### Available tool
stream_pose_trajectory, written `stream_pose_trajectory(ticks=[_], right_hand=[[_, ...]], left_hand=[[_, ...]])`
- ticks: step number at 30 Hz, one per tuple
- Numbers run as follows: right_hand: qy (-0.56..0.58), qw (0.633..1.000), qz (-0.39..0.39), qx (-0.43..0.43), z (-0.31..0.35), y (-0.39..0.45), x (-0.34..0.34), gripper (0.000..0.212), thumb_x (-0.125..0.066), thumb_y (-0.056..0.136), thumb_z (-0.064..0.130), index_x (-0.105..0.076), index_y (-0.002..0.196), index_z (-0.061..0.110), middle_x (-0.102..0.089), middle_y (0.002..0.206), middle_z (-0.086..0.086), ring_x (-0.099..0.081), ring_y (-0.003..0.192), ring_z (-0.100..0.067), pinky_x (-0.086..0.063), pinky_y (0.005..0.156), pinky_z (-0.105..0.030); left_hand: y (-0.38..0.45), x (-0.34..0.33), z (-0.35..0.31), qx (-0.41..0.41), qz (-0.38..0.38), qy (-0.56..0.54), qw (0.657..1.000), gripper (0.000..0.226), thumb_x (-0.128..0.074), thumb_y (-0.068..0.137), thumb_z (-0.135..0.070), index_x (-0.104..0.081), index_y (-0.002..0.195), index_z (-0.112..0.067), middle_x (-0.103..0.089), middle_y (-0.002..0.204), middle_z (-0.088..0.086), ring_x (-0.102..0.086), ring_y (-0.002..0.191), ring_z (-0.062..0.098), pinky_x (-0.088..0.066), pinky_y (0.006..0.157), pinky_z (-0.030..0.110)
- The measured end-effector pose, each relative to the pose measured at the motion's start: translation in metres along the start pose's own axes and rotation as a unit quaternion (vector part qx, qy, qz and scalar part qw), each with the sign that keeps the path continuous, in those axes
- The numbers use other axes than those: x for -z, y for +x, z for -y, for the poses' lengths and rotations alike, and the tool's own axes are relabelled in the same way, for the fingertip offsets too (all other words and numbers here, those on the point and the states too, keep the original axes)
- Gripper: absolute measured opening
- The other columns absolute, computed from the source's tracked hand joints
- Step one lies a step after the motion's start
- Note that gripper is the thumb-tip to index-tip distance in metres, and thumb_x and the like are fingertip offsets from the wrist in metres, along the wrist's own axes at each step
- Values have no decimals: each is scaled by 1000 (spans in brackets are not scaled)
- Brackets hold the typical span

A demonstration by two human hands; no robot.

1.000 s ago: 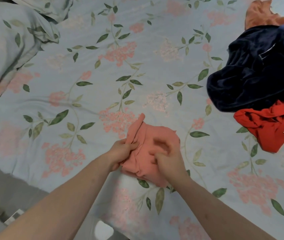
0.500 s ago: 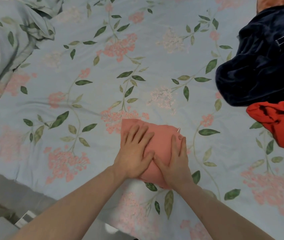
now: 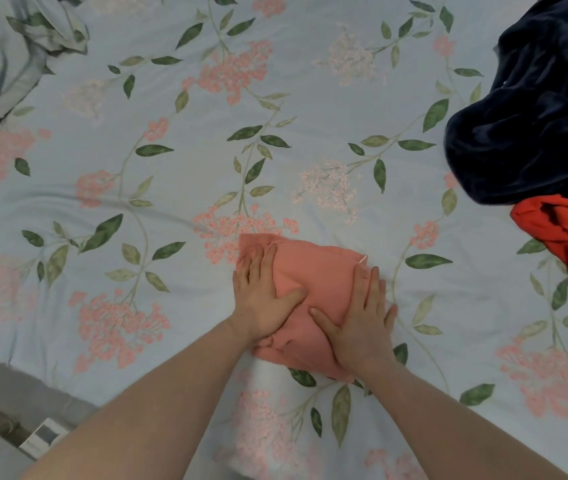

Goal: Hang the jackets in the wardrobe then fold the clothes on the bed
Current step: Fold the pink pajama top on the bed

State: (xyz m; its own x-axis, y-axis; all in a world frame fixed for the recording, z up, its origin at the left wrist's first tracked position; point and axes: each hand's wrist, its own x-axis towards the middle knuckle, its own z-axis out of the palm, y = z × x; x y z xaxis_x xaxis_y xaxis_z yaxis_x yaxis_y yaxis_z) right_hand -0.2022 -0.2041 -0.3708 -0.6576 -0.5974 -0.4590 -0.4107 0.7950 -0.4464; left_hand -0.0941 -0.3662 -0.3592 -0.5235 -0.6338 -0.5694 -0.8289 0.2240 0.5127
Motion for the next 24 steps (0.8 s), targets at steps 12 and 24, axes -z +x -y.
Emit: stream_pose_trajectory(ticks=[12, 24], right_hand=[[247, 965, -19, -80, 11, -26, 19, 126, -80, 67, 67, 0, 161, 42, -14, 163, 0, -35, 143, -25, -36, 116, -45], [404, 903, 75, -126, -5, -30, 29, 89, -85, 80, 43, -36, 153, 31, -56, 140, 11, -59, 120, -11, -50, 100, -34]], left_hand=[[-14, 30, -27, 143, 88, -354, 920, 61, -73, 87, -28, -50, 143, -22, -67, 123, -3, -67, 107, 20, -55, 97, 44], [-50, -11, -18, 159, -22, -378, 912, 55, -68, 88, -55, -47, 131, -29, -64, 120, -5, -67, 105, 17, -56, 93, 41]])
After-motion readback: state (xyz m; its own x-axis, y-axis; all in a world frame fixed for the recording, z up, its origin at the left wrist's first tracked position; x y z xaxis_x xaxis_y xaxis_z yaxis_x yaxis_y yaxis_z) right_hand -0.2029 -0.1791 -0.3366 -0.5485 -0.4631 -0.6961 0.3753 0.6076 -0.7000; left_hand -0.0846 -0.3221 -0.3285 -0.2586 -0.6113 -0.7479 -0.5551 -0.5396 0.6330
